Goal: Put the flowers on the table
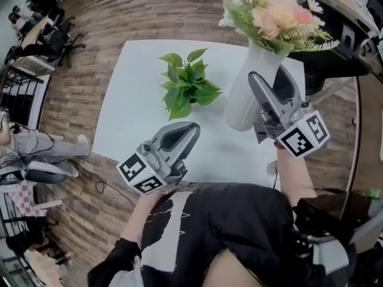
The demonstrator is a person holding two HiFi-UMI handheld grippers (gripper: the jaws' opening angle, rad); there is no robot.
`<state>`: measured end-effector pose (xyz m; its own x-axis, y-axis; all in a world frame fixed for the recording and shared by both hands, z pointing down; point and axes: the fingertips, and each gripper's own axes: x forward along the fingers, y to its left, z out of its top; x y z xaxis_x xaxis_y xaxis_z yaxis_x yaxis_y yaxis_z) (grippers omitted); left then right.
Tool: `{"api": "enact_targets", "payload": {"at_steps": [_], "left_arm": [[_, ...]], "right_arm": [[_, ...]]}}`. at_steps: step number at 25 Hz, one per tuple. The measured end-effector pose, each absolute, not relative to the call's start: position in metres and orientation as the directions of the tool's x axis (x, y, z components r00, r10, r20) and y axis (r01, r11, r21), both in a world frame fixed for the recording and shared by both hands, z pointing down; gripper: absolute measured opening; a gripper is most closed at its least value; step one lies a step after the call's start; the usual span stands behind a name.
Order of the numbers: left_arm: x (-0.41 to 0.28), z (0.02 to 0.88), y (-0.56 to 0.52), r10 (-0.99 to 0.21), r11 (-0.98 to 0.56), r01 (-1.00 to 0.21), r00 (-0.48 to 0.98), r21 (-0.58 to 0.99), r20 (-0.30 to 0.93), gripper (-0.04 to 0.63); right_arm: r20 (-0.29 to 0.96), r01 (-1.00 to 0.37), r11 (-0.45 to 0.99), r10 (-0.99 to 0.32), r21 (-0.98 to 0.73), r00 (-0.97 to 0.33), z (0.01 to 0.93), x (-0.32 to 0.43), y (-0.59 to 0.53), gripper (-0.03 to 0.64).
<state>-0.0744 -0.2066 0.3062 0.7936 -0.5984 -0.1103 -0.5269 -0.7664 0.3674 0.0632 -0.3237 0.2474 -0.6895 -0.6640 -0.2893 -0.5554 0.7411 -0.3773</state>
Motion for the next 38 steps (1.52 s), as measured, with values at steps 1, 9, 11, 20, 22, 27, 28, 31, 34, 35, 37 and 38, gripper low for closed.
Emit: {"api": "enact_targets", "payload": {"at_steps": [1,9,11,20,22,27,28,31,34,35,37,38], "left_arm": [[-0.074,0.307,-0.21,-0.593,-0.771,-0.525,0.798,0.362,-0.106,0.012],[-0.083,0.301,-0.238,-0.586,-0.782,-0.523,0.803,0.338,-0.112,0.014],[-0.082,0.3,-0.242,-0.578,-0.79,-0.518,0.807,0.329,-0.118,0.014],[-0.076,0.303,-0.246,-0.544,-0.819,-0.489,0.829,0.301,-0.132,0.013],[-0.077,0.307,-0.246,-0.542,-0.821,-0.495,0.831,0.284,-0.12,0.014],[-0.079,0.324,-0.239,-0.534,-0.822,-0.489,0.839,0.292,-0.1,0.014],[-0.08,0.328,-0.238,-0.534,-0.822,-0.489,0.84,0.293,-0.096,0.014],[-0.081,0.338,-0.235,-0.527,-0.823,-0.479,0.844,0.305,-0.096,0.014],[-0.077,0.345,-0.231,-0.511,-0.831,-0.465,0.855,0.306,-0.088,0.013],[-0.076,0.346,-0.23,-0.507,-0.833,-0.462,0.858,0.306,-0.084,0.014],[-0.074,0.35,-0.229,-0.498,-0.835,-0.453,0.864,0.312,-0.079,0.014],[-0.074,0.352,-0.228,-0.493,-0.837,-0.448,0.867,0.315,-0.078,0.013]], "right_arm": [[-0.287,-0.56,0.738,-0.668,-0.376,-0.687,0.249,0.064,-0.328,0.339],[-0.282,-0.597,0.708,-0.702,-0.377,-0.654,0.268,0.066,-0.356,0.339],[-0.28,-0.605,0.7,-0.71,-0.379,-0.646,0.273,0.064,-0.363,0.339],[-0.256,-0.657,0.675,-0.737,-0.337,-0.626,0.294,0.052,-0.391,0.339],[-0.251,-0.663,0.671,-0.74,-0.332,-0.623,0.302,0.05,-0.395,0.337],[-0.226,-0.705,0.645,-0.764,-0.295,-0.605,0.322,0.042,-0.403,0.337],[-0.22,-0.71,0.641,-0.767,-0.291,-0.603,0.327,0.041,-0.403,0.337],[-0.203,-0.721,0.63,-0.776,-0.287,-0.597,0.34,0.037,-0.405,0.337],[-0.189,-0.735,0.619,-0.785,-0.278,-0.59,0.347,0.035,-0.405,0.337],[-0.182,-0.74,0.615,-0.788,-0.273,-0.588,0.349,0.034,-0.405,0.337],[-0.17,-0.748,0.608,-0.794,-0.268,-0.584,0.353,0.032,-0.406,0.337],[-0.168,-0.749,0.606,-0.795,-0.269,-0.583,0.355,0.03,-0.406,0.337]]}}
